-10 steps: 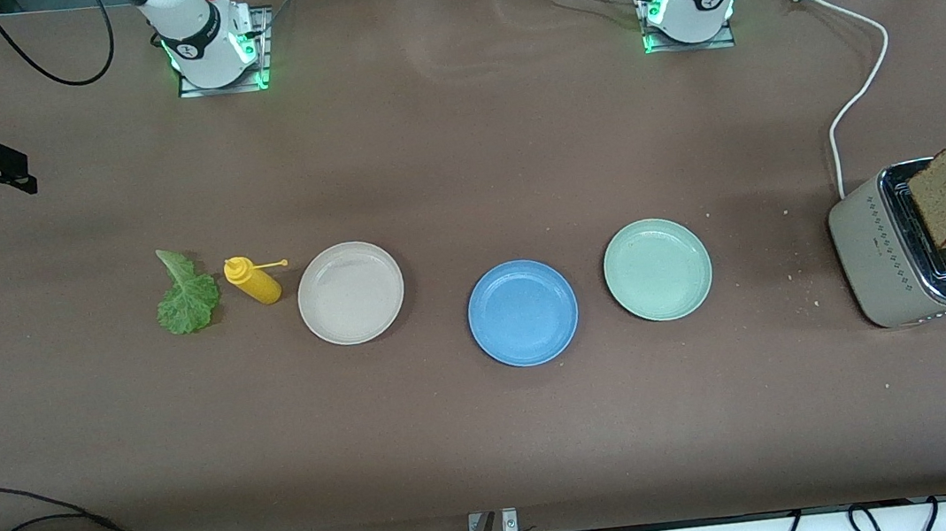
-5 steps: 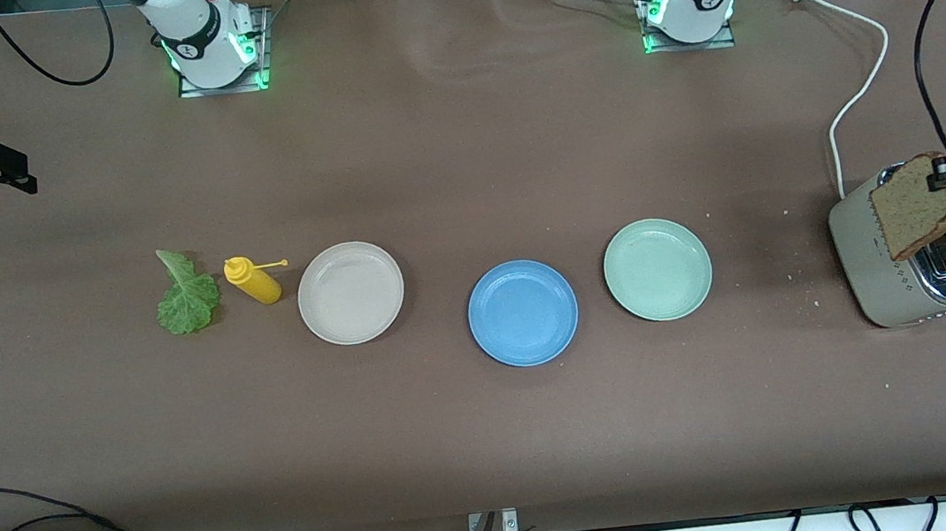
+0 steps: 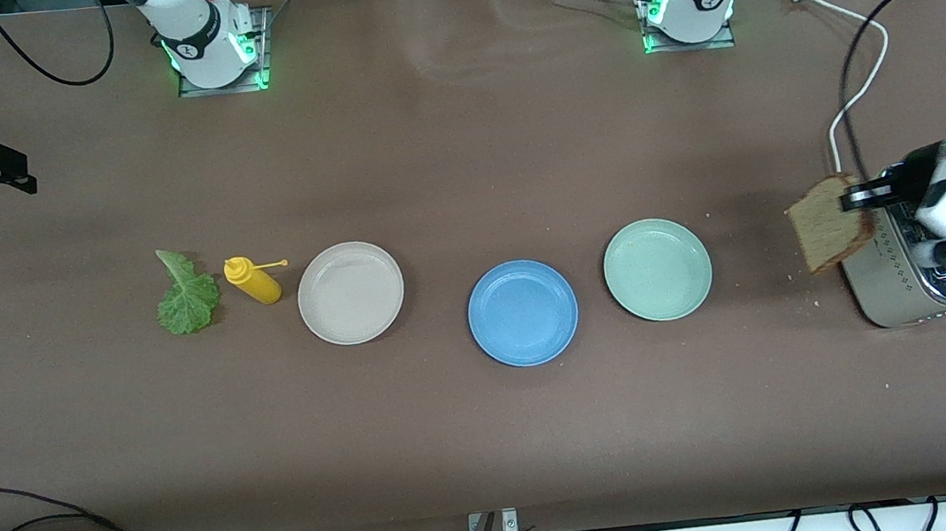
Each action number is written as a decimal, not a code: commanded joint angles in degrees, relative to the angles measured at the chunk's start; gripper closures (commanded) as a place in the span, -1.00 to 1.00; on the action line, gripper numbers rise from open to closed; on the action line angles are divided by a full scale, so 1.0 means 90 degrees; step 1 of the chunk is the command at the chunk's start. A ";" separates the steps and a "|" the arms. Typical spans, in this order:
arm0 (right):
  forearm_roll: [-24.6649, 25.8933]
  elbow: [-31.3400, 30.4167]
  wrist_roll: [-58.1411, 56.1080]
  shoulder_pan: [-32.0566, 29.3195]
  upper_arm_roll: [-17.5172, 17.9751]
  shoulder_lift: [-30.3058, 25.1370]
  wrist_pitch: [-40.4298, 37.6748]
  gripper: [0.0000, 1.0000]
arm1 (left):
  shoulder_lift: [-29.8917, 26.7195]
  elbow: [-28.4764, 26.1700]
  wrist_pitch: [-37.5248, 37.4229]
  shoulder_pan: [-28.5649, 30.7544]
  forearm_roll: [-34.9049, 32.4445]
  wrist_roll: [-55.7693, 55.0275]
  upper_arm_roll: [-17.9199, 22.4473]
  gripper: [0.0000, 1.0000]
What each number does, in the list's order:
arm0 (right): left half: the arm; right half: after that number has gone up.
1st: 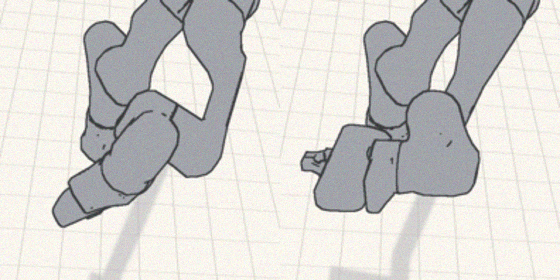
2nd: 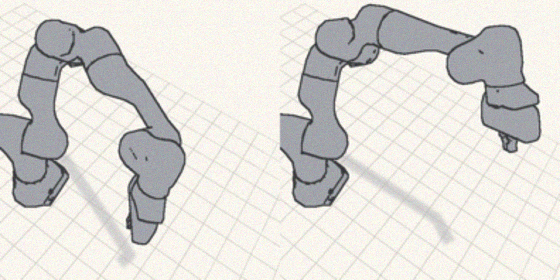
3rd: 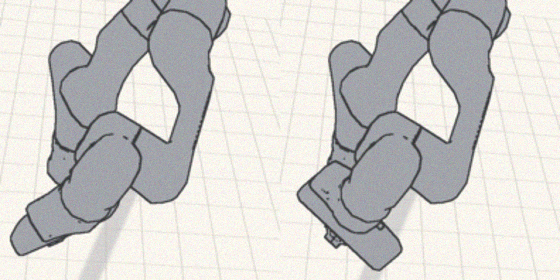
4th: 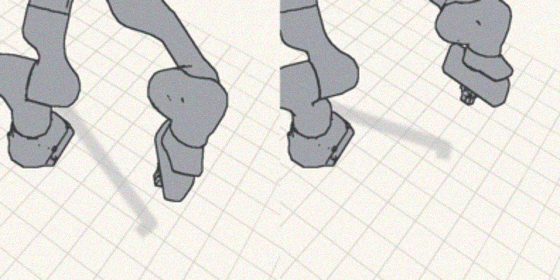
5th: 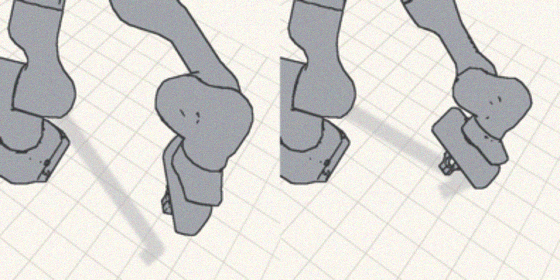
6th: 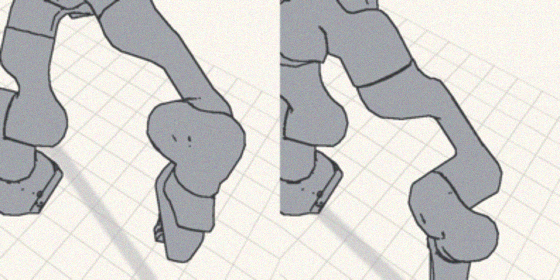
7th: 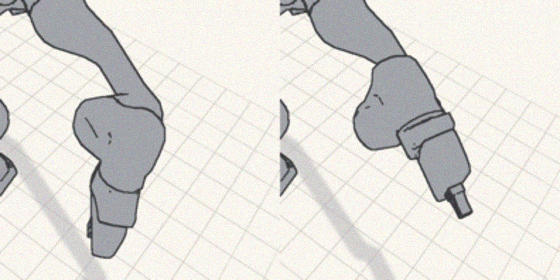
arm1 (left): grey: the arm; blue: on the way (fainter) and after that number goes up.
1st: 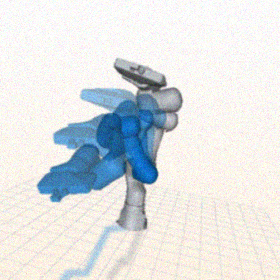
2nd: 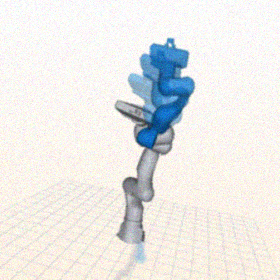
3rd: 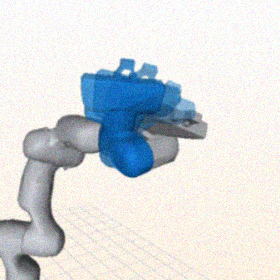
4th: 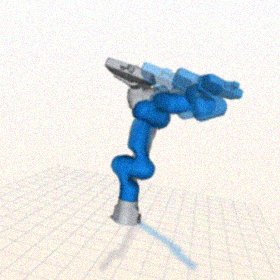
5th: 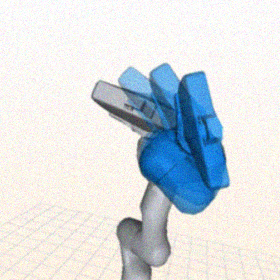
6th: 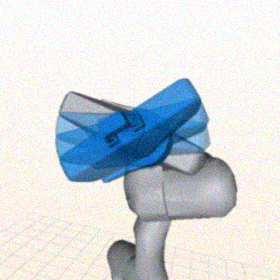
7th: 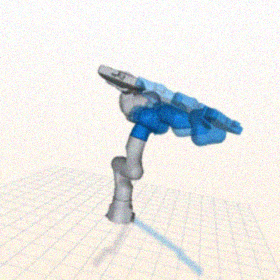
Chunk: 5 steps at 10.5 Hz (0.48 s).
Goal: Make sandwich in blue plate with both arms
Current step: 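Grasp the bread slice with the left gripper and lift it out, then carry the bread slice over the blue plate and lower it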
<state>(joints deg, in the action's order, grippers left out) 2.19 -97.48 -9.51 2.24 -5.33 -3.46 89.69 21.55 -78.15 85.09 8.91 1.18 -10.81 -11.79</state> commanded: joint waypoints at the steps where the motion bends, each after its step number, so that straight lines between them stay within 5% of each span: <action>1: 0.0089 0.0128 0.0041 -0.0034 0.0035 0.0033 -0.0112 -1.00 | -0.0158 -0.0943 0.0951 -0.0374 0.1959 -0.1365 0.0041 1.00; 5: 0.0089 0.0128 0.0041 -0.0044 0.0035 0.0033 -0.0112 -1.00 | 0.0338 -0.1542 0.2847 -0.1134 0.3986 -0.2184 0.0041 1.00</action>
<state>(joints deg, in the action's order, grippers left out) 2.20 -97.45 -9.51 2.25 -5.32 -3.44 89.68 22.72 -90.80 104.62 2.81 29.57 -24.12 -11.93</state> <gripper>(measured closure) 0.000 0.907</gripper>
